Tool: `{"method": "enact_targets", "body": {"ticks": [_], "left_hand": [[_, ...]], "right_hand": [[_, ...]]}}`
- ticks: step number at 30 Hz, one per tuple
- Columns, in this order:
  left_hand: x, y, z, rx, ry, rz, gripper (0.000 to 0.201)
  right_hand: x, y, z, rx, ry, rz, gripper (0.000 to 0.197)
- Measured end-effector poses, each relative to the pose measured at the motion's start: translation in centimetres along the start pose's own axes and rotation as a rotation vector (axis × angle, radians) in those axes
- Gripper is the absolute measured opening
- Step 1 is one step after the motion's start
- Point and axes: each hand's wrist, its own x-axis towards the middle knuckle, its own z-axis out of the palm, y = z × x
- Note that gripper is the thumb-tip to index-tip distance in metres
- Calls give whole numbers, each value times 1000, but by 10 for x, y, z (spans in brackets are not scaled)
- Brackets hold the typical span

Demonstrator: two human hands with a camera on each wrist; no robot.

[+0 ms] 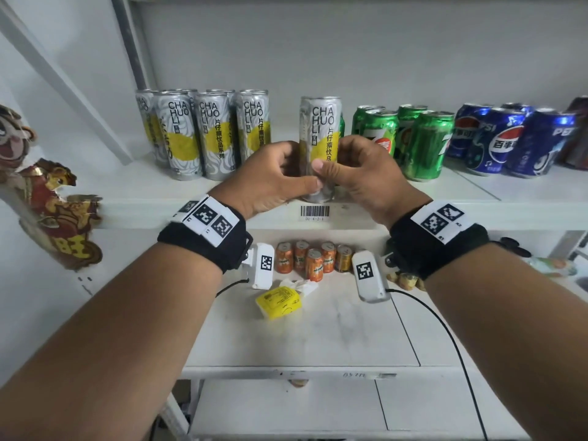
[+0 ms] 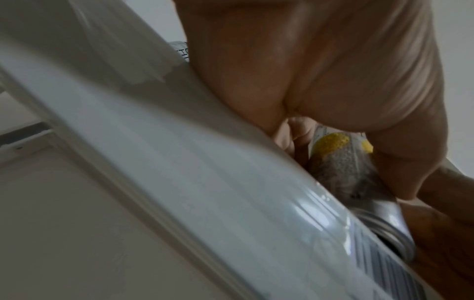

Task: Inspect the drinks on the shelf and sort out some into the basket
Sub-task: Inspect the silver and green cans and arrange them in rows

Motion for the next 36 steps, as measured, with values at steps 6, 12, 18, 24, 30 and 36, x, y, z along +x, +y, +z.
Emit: {"method": "enact_targets", "body": {"ticks": [6,12,18,24,30,36], "left_hand": [[0,6,-1,-43,3,-6,56],[-3,4,-1,-89,12,21,55],[-3,4,0,-9,59,34,71],[-1,1,3,61,107,101,73],[2,1,1,76,54,81,69],[2,9,5,107,71,55,57]], "right_hand": [[2,0,-6,71,-37,35,39],[3,2,-5,104,-90,32,33],[4,6,-9,103,-125,-58,26],[2,9,-10,70,-124,-142,54],[6,11,-9,107,-88,-138,52],[6,3,-3,163,7,-75,53]]}}
